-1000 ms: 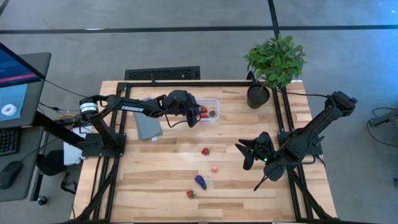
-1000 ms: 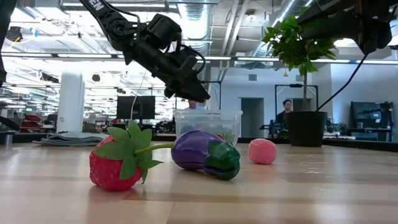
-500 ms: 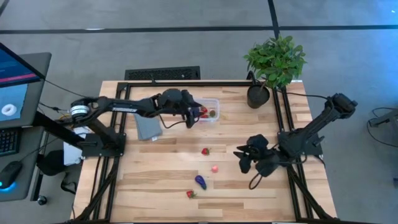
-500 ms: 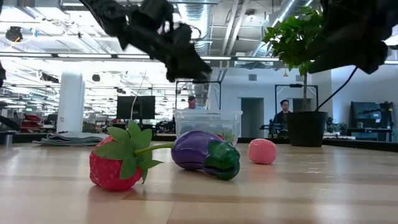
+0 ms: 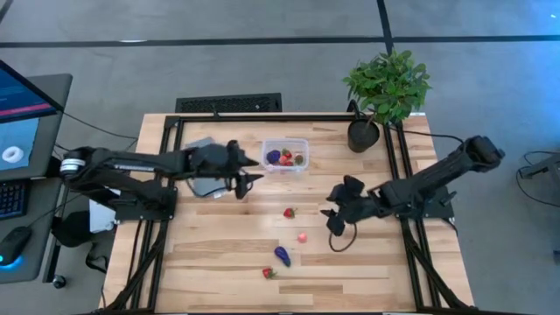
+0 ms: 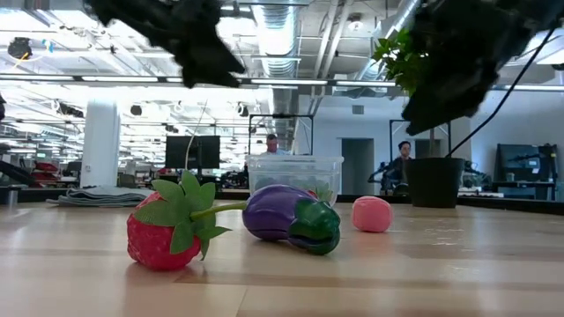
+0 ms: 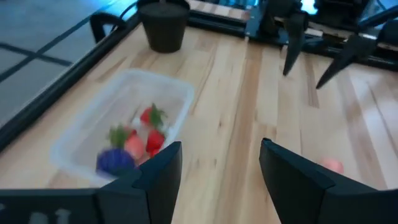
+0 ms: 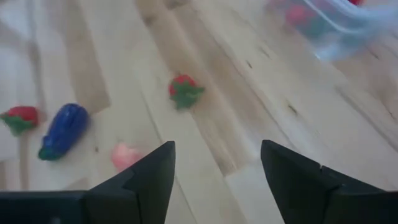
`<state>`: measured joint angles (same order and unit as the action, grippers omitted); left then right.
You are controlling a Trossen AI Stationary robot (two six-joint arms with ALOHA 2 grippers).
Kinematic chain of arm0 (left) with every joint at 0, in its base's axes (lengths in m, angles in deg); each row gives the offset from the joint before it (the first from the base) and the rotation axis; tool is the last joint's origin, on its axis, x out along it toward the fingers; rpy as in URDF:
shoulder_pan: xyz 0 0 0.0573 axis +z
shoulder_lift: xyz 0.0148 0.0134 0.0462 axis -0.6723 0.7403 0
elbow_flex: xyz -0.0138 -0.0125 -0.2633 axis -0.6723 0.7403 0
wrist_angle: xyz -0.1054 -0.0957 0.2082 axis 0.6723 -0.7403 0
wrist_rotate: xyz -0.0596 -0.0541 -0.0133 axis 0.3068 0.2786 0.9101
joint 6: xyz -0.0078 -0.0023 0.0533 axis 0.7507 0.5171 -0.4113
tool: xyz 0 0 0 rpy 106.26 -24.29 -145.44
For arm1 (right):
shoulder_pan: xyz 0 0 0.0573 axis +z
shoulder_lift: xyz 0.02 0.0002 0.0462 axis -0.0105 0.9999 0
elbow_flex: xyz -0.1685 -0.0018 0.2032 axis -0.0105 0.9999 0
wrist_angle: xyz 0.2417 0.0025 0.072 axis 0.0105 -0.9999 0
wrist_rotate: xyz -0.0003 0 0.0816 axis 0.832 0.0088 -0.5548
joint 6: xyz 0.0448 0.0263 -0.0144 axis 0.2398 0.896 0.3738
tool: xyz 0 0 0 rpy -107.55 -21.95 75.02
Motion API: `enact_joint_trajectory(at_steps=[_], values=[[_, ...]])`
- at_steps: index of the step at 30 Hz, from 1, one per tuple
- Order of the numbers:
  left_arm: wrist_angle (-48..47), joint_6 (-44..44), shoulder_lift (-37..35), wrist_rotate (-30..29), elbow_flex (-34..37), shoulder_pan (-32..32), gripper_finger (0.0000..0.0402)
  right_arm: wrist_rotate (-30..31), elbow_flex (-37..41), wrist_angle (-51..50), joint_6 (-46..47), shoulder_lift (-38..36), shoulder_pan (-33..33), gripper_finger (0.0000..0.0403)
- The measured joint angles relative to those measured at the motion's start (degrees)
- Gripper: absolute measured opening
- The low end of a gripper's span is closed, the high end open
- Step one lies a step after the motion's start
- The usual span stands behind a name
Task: Pick and placing Produce into tupperware
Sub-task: Put the strawberry into the transparent bin
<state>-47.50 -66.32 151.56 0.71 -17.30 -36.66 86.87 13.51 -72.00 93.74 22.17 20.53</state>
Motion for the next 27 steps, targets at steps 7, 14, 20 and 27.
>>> enact_joint_trajectory(at_steps=[7, 14, 20, 27], values=[[-0.8, 9.9, -10.2, -12.2, 8.3, -9.0, 0.0205, -6.2, 0.0, 7.8, -16.8, 1.7, -6.1, 0.0263], [-4.6, 19.0, -15.6, -23.7, 12.6, -18.2, 0.0205, -17.0, 0.0, 10.3, -25.5, 8.0, -10.5, 0.0262], [-9.3, 24.9, -16.2, -30.3, 13.0, -24.0, 0.0205, -19.2, -0.2, 17.2, -26.8, 13.6, -12.5, 0.0247], [-11.2, 29.6, -16.2, -32.8, 12.9, -26.6, 0.0205, -23.9, -4.2, 17.8, -34.4, 19.5, -13.6, 0.0240]])
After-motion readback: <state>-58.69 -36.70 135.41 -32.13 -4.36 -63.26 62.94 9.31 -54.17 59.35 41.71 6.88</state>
